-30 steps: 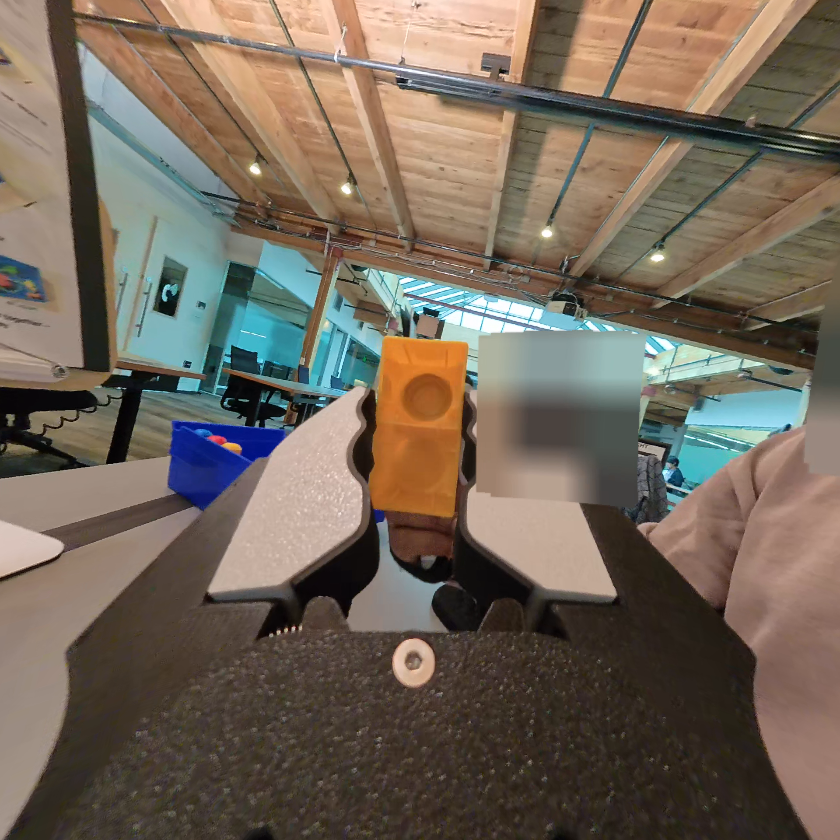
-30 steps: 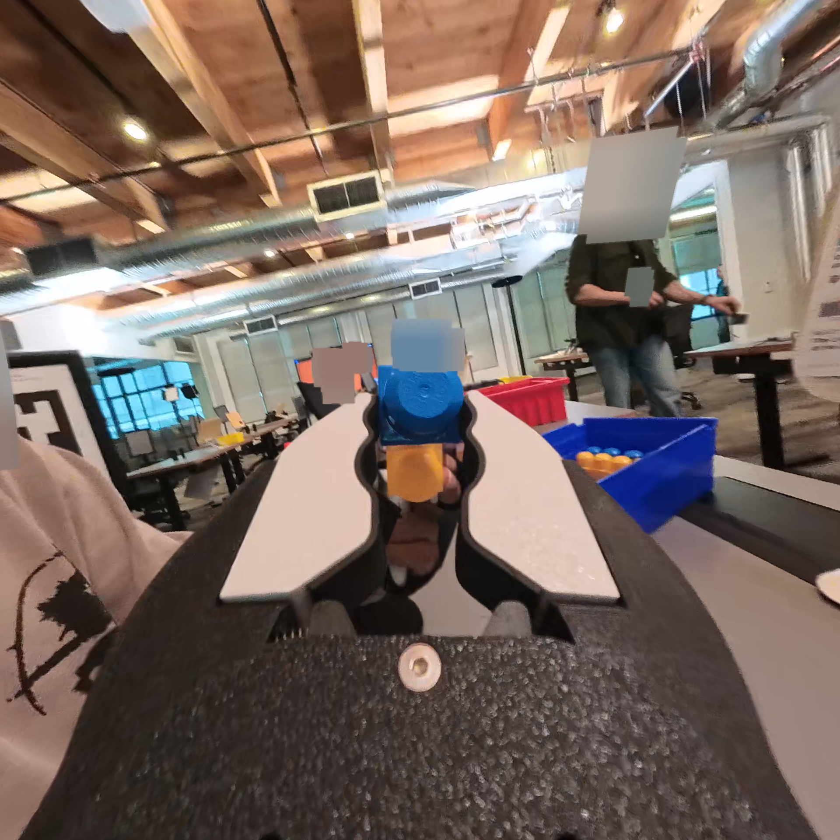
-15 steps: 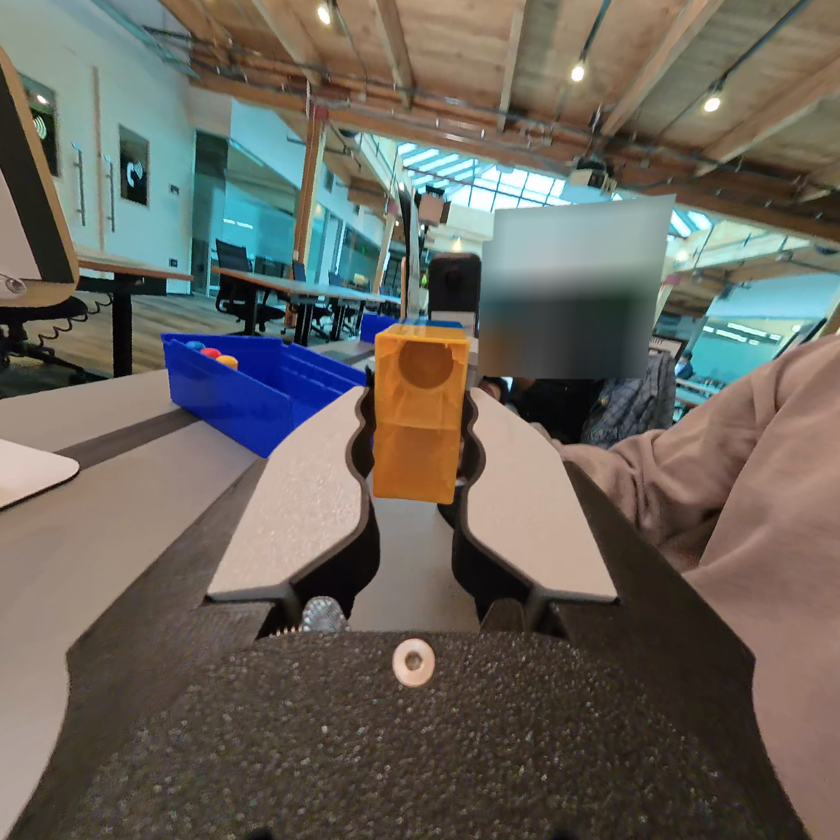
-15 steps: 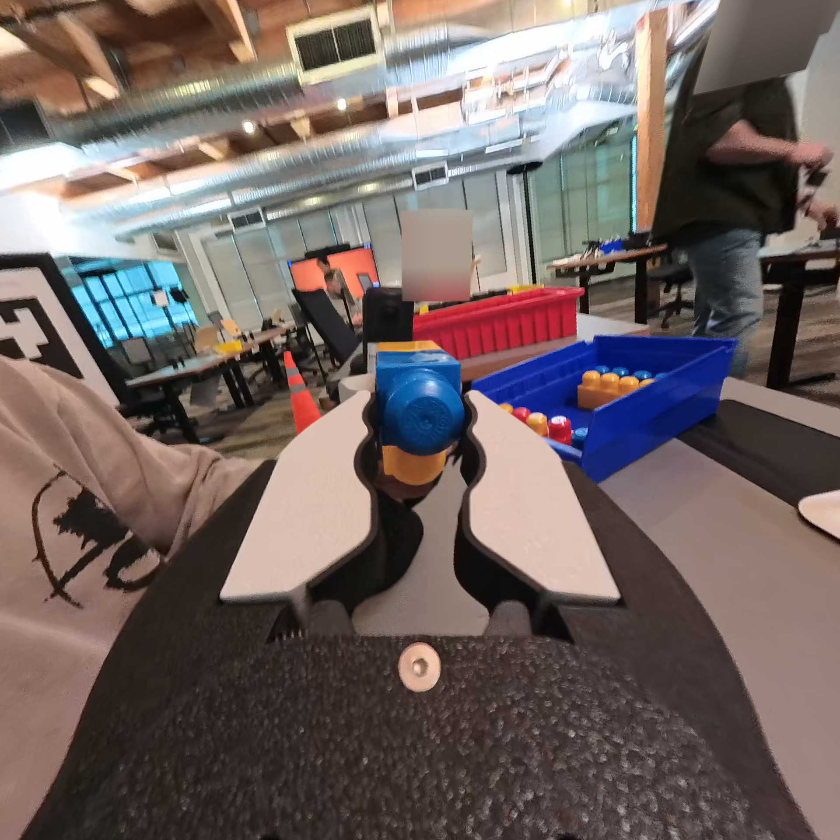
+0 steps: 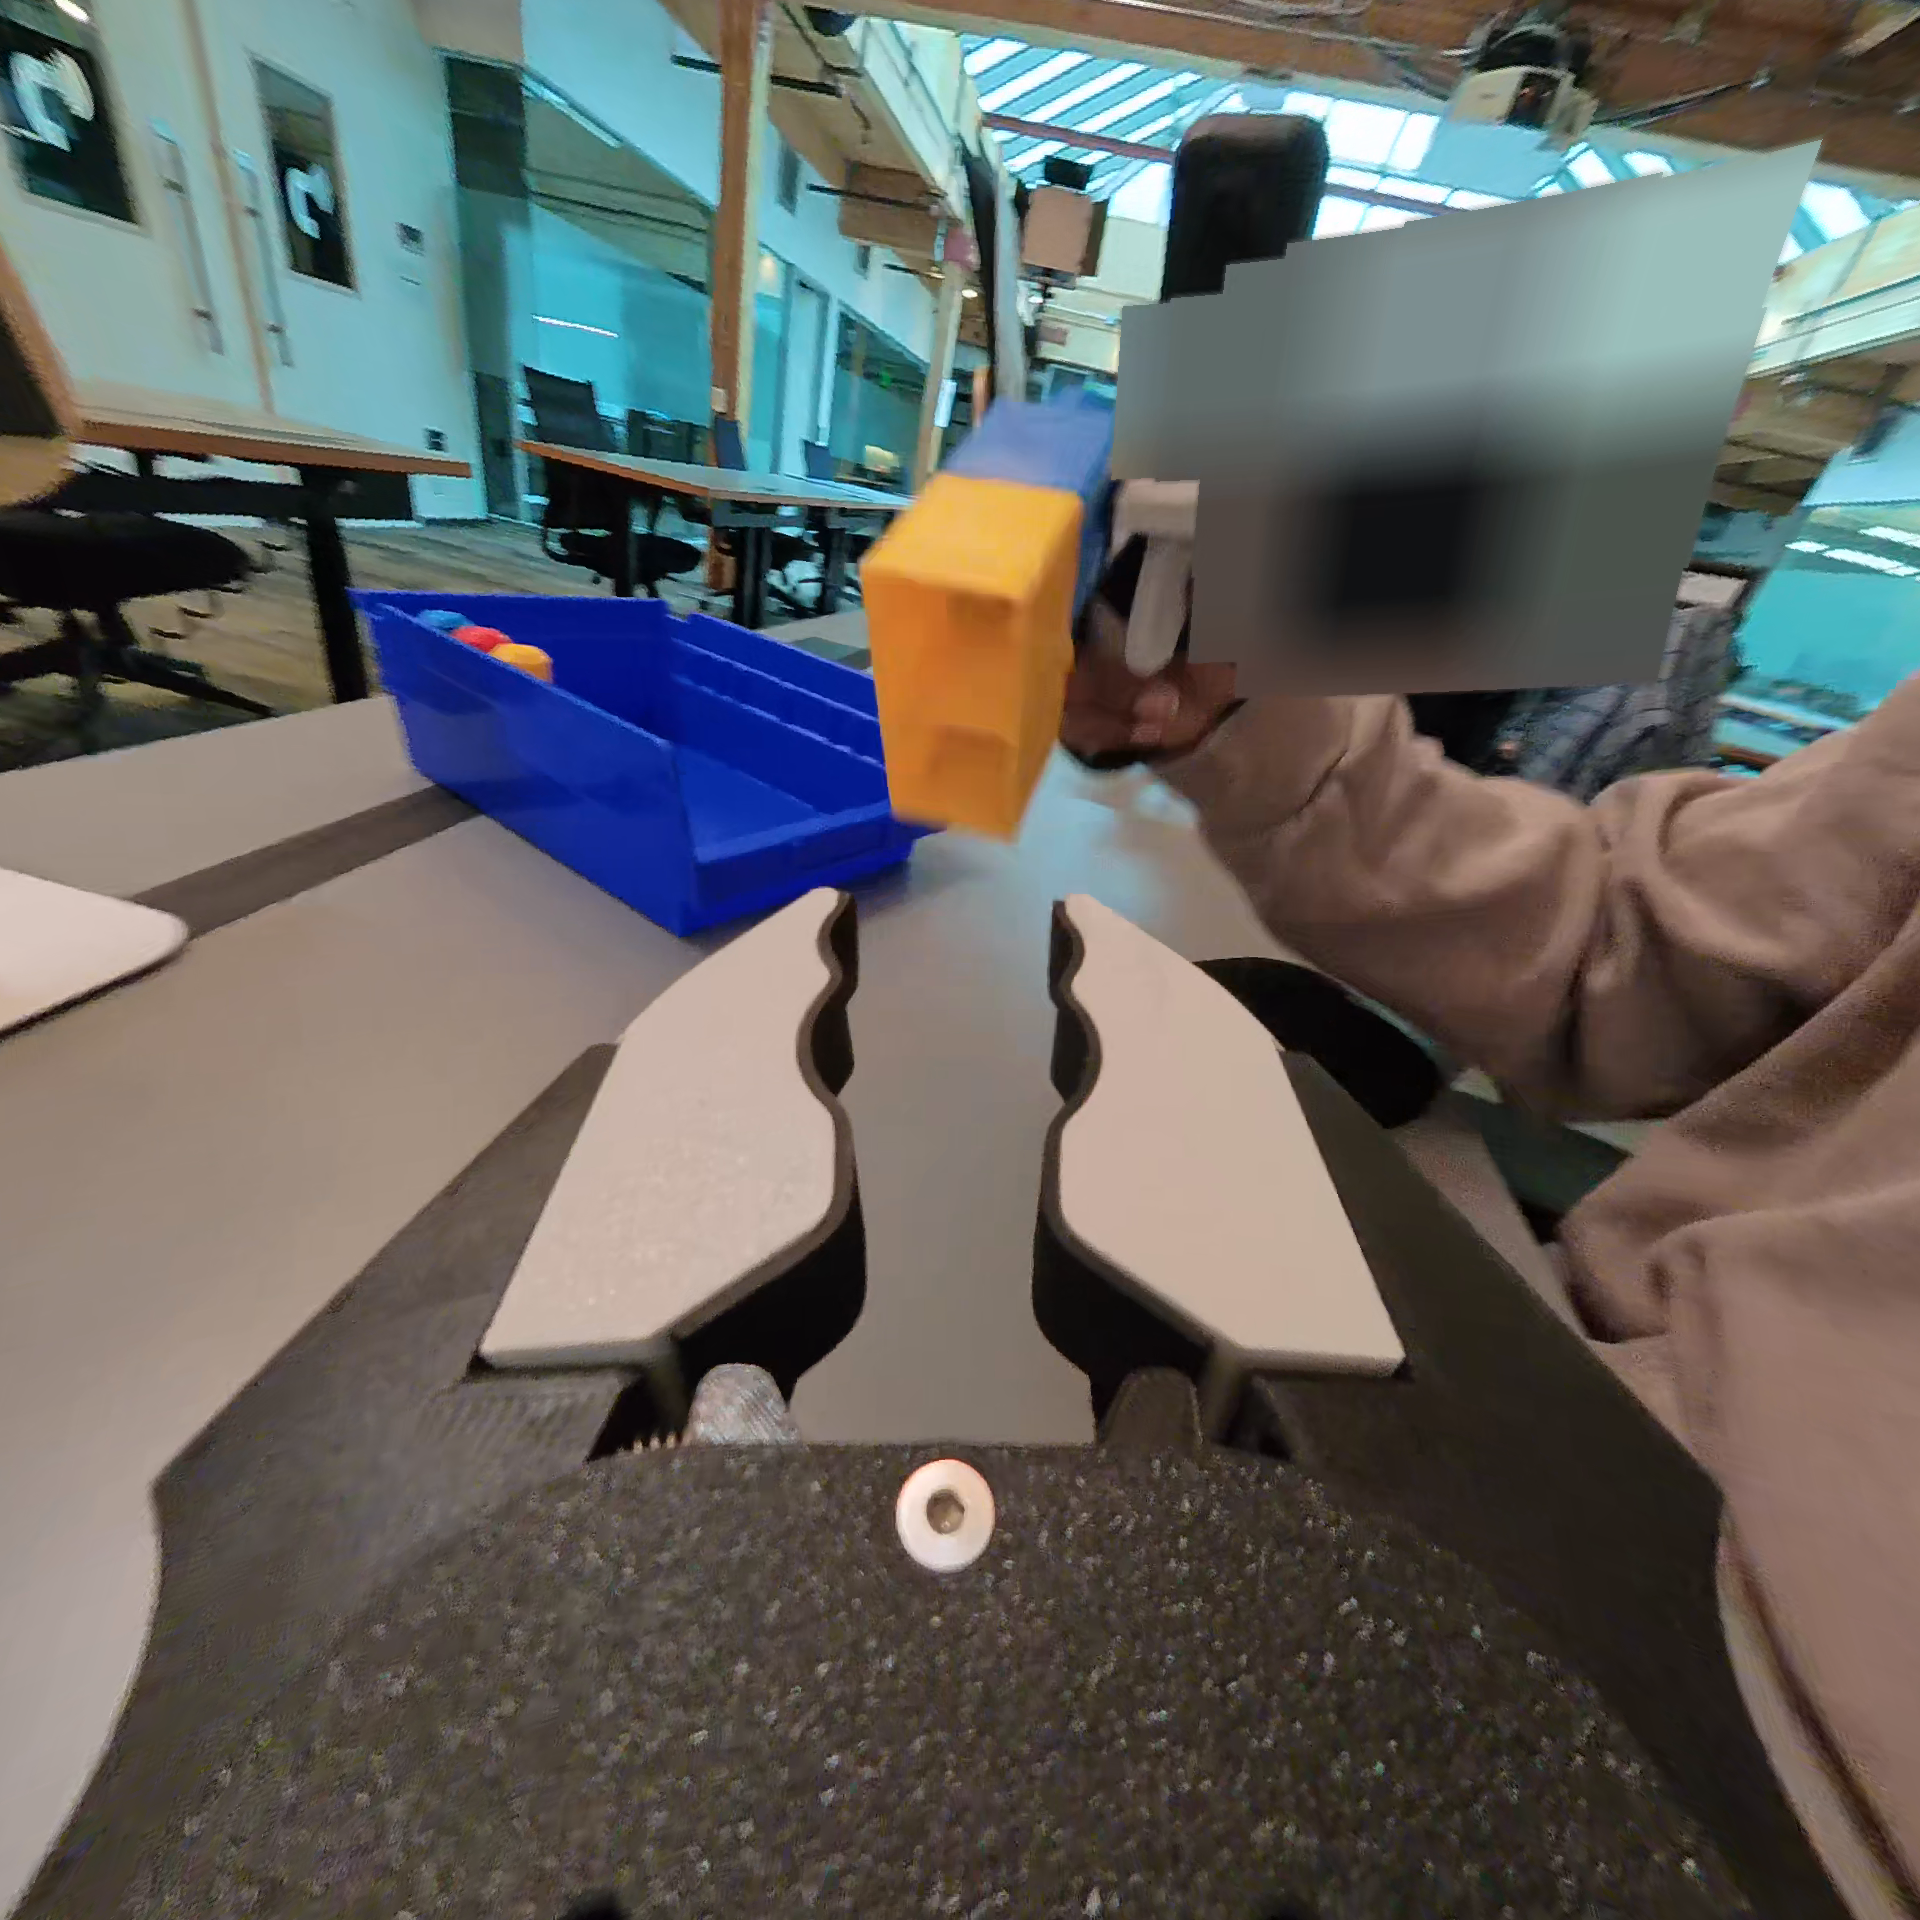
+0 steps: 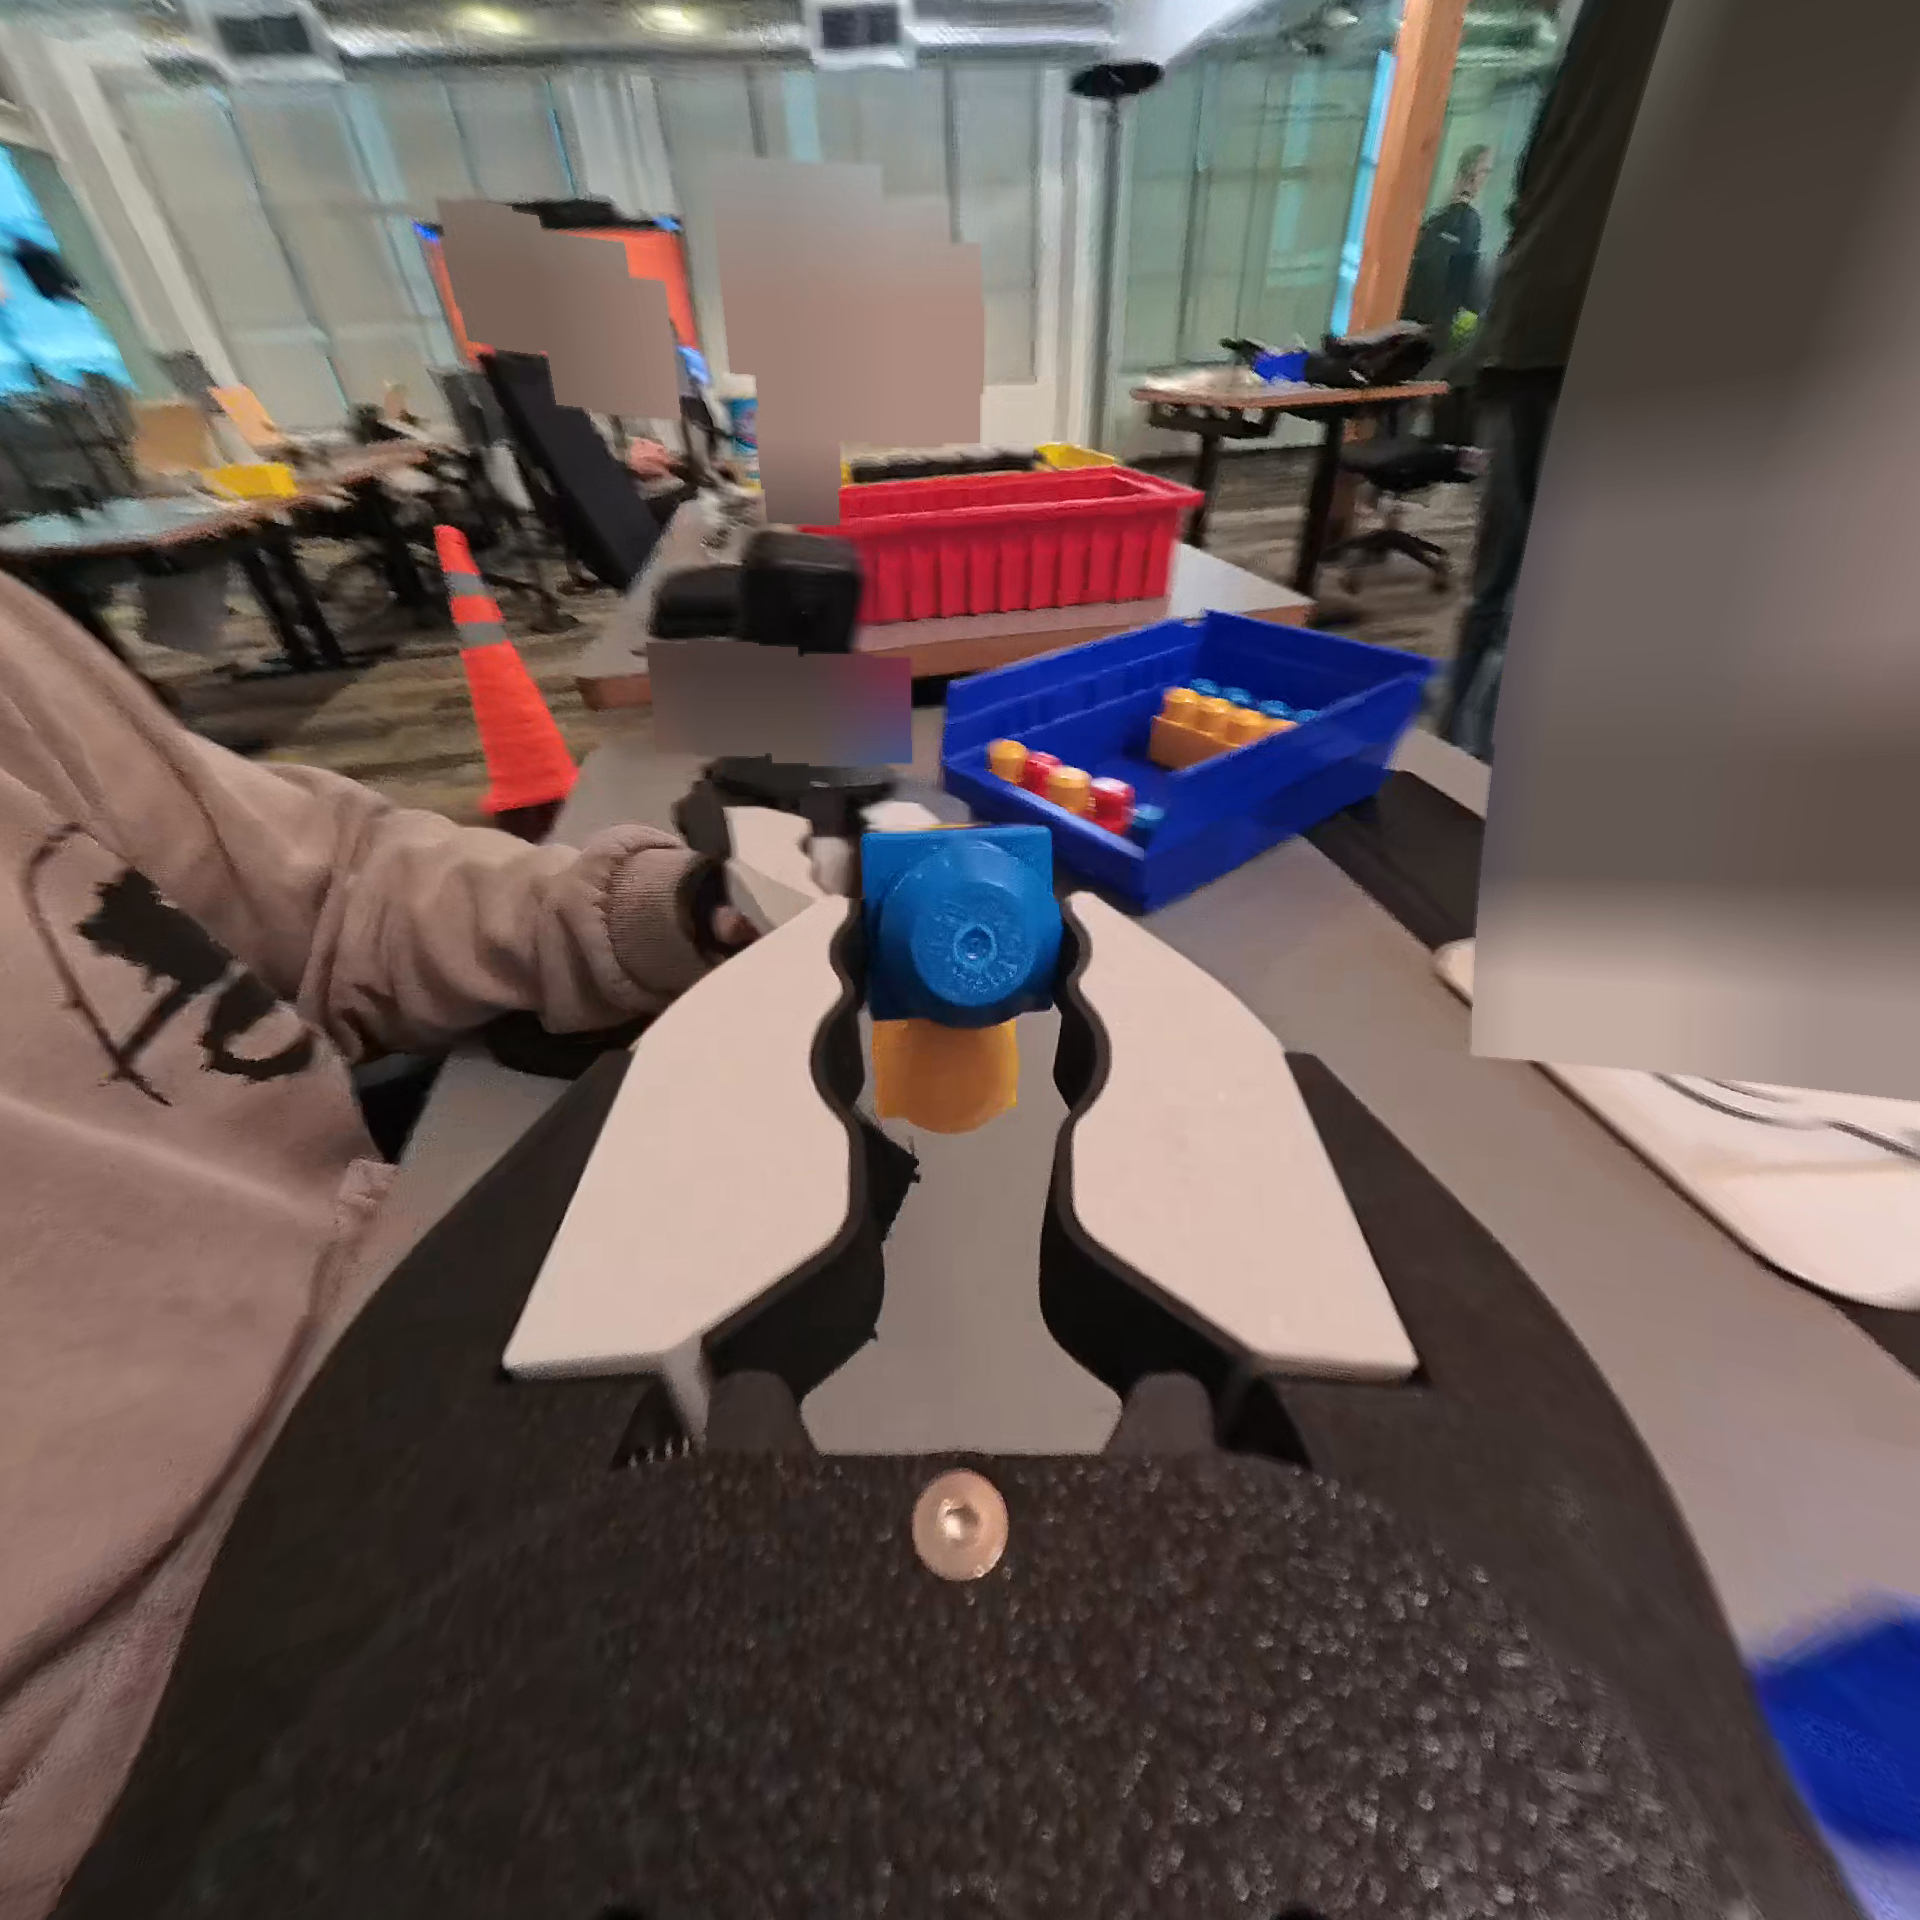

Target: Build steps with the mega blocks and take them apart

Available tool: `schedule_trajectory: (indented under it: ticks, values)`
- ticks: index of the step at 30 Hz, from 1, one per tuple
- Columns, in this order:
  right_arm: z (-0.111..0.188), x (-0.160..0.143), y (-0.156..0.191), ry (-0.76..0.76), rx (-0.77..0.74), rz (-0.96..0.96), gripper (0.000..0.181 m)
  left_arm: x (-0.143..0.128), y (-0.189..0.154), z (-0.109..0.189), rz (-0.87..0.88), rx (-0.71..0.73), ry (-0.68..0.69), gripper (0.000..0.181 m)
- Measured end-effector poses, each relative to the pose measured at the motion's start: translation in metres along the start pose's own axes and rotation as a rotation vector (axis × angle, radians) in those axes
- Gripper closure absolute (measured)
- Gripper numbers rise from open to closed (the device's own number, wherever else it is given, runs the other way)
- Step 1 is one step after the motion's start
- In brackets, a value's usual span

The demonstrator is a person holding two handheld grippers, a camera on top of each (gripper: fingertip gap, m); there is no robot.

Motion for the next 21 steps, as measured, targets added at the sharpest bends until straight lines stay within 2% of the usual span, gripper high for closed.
schedule_trajectory:
  ticks: [3,5,7,10,15,21]
  values:
    - [0.044,0.008,-0.054,0.191,-0.156,0.089,0.148,0.004,0.014,0.010,-0.080,0.105,-0.020,0.158]
    - [0.072,0.003,-0.097,0.370,-0.240,0.160,0.148,0.011,0.019,0.017,-0.128,0.163,-0.049,0.167]
    - [0.097,-0.014,-0.141,0.545,-0.289,0.163,0.148,0.017,0.026,0.023,-0.164,0.225,-0.081,0.181]
    - [0.123,-0.050,-0.190,0.727,-0.291,0.095,0.148,0.023,0.033,0.031,-0.198,0.295,-0.119,0.181]
    - [0.132,-0.114,-0.232,0.881,-0.236,0.017,0.148,0.028,0.047,0.043,-0.202,0.397,-0.157,0.181]
    - [0.125,-0.176,-0.248,1.044,-0.156,-0.047,0.148,0.030,0.056,0.051,-0.219,0.478,-0.162,0.181]
Point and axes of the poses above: each gripper's, where its closed fingertips meet, z back along the fingers, x out of its top, y = z × x across the jaws, the point moved 2 cm from there along z, back along the fingers, and after that the axes turned 13 degrees about z, right-handed, at the moved point
